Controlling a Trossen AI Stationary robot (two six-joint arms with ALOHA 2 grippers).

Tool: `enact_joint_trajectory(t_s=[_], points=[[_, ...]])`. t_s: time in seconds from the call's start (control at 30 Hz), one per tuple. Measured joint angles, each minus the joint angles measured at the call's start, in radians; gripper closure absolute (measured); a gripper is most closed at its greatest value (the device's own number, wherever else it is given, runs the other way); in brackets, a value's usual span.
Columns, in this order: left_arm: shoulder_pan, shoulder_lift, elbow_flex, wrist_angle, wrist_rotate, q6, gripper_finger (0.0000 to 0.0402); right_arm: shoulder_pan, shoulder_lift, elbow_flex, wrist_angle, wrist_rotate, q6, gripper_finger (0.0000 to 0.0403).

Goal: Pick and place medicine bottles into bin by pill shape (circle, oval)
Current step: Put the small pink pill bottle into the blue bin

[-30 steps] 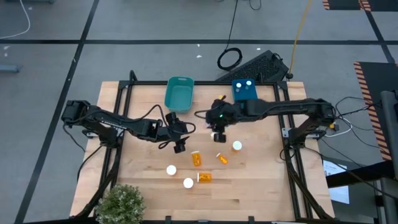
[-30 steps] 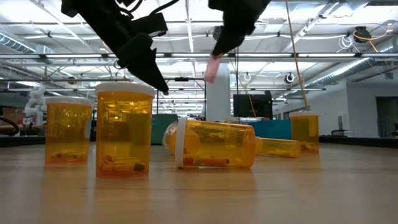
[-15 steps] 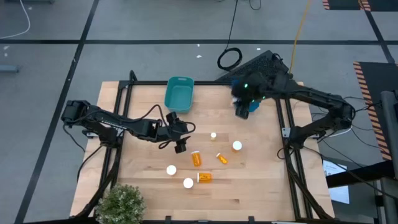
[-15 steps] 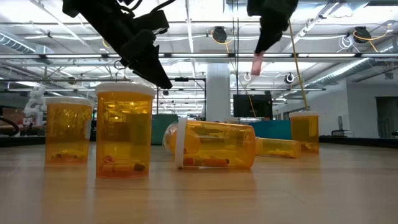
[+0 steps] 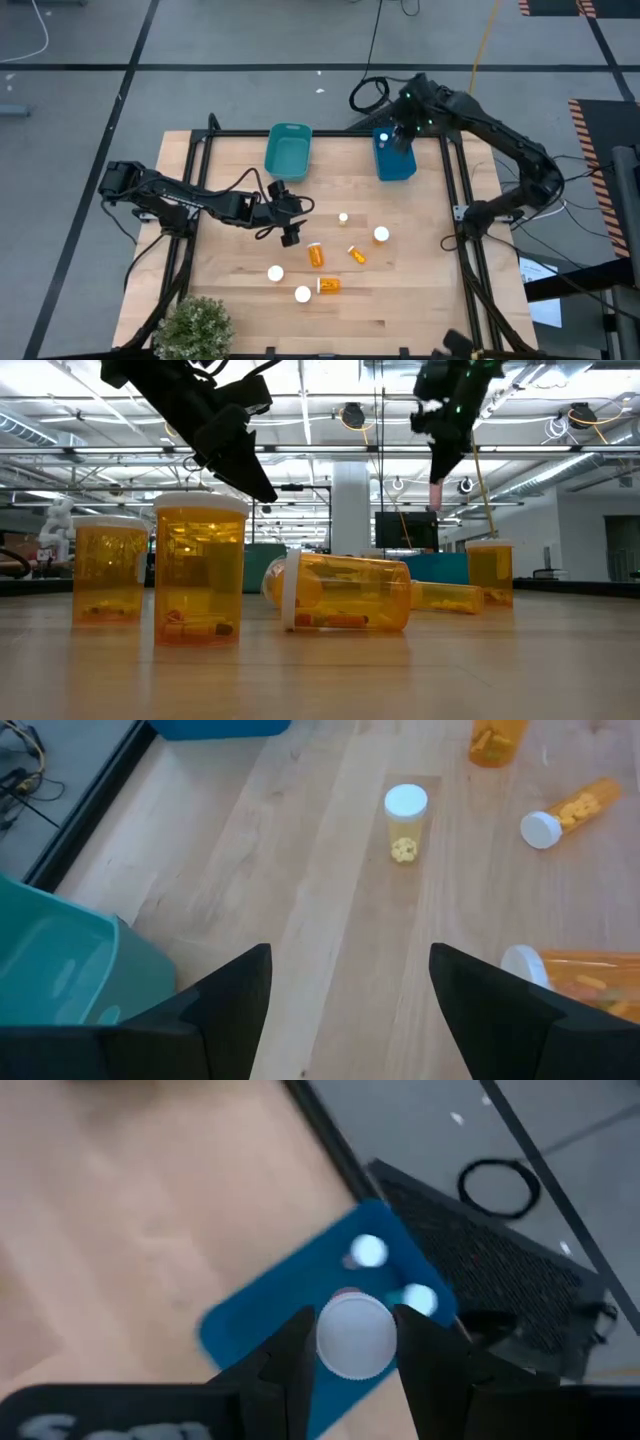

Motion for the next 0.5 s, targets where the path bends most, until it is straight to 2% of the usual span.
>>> enact_joint_trajectory(t_s=[0.23, 0.5], points=[[0.0, 0.0, 0.0, 0.0, 0.007, 0.0, 0.0128, -0.111, 0.102, -0.003, 0.015, -0.052, 0.007, 0.0287], [0.0, 0.0, 0.0, -0.003, 0.016, 0.0, 0.0128, -0.121, 0.092, -0.134, 0.135, -0.058, 0.055, 0.0287]])
